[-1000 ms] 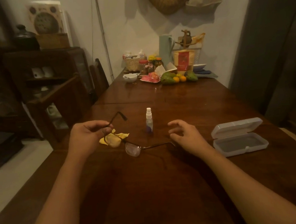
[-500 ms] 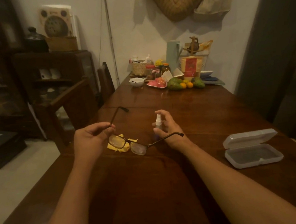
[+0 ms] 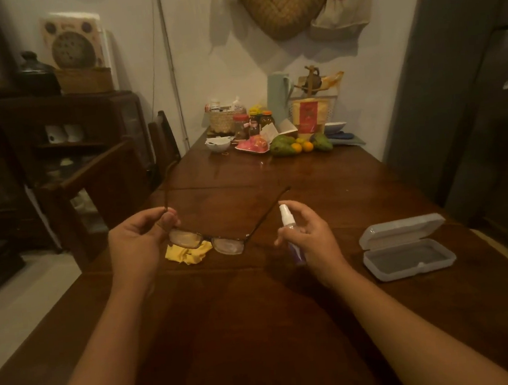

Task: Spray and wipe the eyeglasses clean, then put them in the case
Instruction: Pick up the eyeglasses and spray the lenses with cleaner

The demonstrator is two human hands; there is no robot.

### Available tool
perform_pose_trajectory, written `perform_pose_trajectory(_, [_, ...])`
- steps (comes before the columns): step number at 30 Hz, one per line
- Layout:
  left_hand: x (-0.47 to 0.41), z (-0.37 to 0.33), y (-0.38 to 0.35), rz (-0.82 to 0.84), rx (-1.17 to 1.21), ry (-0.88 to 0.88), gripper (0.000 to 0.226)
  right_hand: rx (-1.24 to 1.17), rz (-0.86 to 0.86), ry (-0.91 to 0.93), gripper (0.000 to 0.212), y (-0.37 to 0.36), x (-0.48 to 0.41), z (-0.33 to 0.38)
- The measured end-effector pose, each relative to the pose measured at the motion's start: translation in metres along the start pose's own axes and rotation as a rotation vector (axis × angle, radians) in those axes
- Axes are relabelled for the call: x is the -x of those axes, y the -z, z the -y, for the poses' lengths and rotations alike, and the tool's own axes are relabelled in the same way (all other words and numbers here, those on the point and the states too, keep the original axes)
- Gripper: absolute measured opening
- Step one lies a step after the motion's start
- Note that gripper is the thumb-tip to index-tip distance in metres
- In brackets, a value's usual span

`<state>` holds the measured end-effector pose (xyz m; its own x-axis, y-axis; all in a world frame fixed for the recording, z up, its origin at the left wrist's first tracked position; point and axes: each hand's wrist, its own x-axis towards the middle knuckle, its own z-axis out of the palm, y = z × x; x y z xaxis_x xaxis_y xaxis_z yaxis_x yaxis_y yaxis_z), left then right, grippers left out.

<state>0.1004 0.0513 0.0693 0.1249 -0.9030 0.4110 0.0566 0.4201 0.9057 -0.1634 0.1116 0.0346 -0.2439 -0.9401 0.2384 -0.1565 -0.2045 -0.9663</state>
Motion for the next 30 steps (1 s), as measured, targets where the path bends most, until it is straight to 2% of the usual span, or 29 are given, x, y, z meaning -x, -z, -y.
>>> perform_pose_trajectory(4, [0.002, 0.003, -0.003, -0.034, 0.048, 0.020, 0.012, -0.180, 0.013, -0.089, 0.036, 0.000, 0.019, 0.001])
perform_pose_trajectory(8, [0.004, 0.006, -0.007, -0.071, -0.008, 0.003, 0.015, -0.302, 0.178, -0.174, 0.031, -0.002, 0.031, 0.009])
perform_pose_trajectory(11, [0.006, 0.008, -0.011, -0.102, -0.046, -0.012, 0.018, -0.212, 0.249, -0.173, 0.030, -0.003, 0.033, 0.011])
perform_pose_trajectory(15, [0.009, 0.009, -0.016, -0.143, -0.054, -0.029, 0.013, -0.152, 0.222, -0.148, 0.038, -0.004, 0.030, 0.012])
perform_pose_trajectory(19, [0.015, 0.007, -0.024, -0.153, -0.070, -0.087, 0.019, -0.113, 0.182, -0.147, 0.043, -0.005, 0.027, 0.010])
perform_pose_trajectory(26, [0.026, 0.003, -0.037, -0.152, -0.101, -0.155, 0.018, -0.089, 0.182, -0.106, 0.038, -0.006, 0.030, 0.008])
perform_pose_trajectory(30, [0.030, 0.004, -0.043, -0.158, -0.109, -0.163, 0.014, 0.065, 0.186, -0.057, 0.041, -0.010, 0.032, 0.007])
